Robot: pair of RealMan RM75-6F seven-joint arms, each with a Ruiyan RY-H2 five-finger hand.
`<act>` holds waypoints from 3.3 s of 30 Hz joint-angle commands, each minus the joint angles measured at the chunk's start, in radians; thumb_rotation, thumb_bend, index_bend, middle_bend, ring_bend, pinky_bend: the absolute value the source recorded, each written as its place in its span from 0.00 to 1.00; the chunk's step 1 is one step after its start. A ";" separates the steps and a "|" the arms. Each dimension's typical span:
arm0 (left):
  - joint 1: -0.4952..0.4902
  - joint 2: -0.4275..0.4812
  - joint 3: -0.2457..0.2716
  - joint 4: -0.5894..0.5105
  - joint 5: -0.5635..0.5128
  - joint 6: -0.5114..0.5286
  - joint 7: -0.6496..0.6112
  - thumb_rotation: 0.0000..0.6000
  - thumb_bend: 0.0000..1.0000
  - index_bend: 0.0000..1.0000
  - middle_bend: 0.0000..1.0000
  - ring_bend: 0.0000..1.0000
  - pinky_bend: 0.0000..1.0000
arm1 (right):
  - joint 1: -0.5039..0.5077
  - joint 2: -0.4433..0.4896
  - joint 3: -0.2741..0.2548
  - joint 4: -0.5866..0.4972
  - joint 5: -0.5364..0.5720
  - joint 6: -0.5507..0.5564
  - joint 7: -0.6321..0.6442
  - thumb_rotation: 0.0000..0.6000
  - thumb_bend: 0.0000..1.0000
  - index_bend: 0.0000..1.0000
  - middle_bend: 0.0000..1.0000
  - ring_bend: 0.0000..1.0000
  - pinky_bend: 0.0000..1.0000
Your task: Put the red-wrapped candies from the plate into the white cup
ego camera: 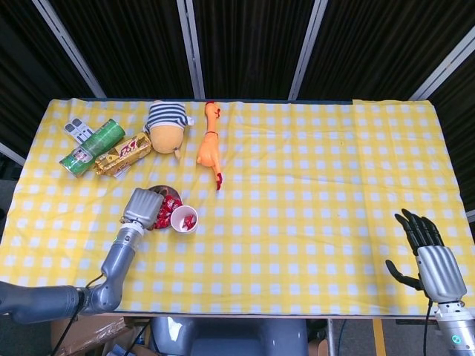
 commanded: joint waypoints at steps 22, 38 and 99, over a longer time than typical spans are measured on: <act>-0.004 -0.050 0.003 0.070 0.018 0.000 -0.012 1.00 0.46 0.52 0.58 0.85 0.91 | -0.001 -0.001 -0.001 0.000 -0.004 0.001 -0.001 1.00 0.39 0.00 0.00 0.00 0.00; 0.024 0.063 -0.019 -0.041 0.062 0.061 -0.039 1.00 0.46 0.53 0.60 0.85 0.91 | -0.002 0.000 -0.003 -0.002 -0.007 0.004 -0.001 1.00 0.39 0.00 0.00 0.00 0.00; 0.072 0.211 -0.020 -0.362 0.194 0.183 -0.108 1.00 0.32 0.35 0.33 0.85 0.91 | -0.003 -0.004 -0.004 0.001 -0.016 0.010 -0.010 1.00 0.39 0.00 0.00 0.00 0.00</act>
